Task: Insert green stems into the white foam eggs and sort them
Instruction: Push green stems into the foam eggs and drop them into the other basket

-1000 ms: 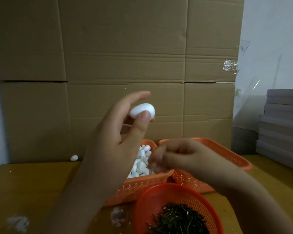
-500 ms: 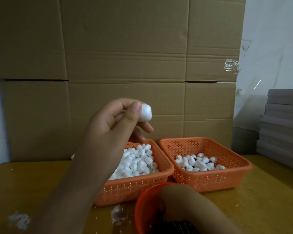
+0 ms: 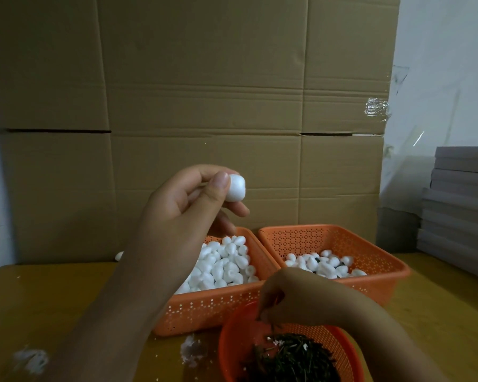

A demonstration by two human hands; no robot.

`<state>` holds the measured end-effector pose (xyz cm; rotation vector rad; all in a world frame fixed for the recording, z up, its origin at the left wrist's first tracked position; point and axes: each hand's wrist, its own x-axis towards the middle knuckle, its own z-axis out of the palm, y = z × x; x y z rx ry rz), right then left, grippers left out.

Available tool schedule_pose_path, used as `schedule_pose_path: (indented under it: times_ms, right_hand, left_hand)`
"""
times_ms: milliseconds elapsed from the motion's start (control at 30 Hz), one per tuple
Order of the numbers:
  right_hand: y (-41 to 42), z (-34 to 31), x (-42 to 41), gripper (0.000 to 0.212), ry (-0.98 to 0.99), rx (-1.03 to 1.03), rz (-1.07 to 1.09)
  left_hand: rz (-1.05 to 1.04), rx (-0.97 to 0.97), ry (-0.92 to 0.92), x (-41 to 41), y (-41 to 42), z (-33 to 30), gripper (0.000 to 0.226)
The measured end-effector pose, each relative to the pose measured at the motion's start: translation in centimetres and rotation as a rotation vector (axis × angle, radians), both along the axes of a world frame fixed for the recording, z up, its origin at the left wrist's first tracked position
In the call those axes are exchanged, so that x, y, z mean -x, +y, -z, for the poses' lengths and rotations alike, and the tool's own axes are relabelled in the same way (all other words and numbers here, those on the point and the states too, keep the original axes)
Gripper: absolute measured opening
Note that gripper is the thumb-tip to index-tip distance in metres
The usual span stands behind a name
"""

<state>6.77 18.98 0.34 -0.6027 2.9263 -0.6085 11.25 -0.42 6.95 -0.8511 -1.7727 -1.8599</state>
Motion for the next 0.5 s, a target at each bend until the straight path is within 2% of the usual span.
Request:
schedule_pose_path:
  times_ms: [133,267,500]
  right_hand:
    - [0.1,-0.9,-0.6,0.008,0.020,0.082,-0.049]
    - [0.0,-1.5,-1.1,0.014,0.027,0.192,-0.067]
    - [0.1,-2.2,-1.3,0.014,0.042,0.261,-0.069]
  left_hand:
    - [-0.002,0.002,0.000,0.1,0.0,0.0,0.023]
    - [-0.009,0.021,0.005,0.1,0.1,0.0,0.023]
    - [-0.011,0.025,0.008,0.0,0.1,0.0,0.022]
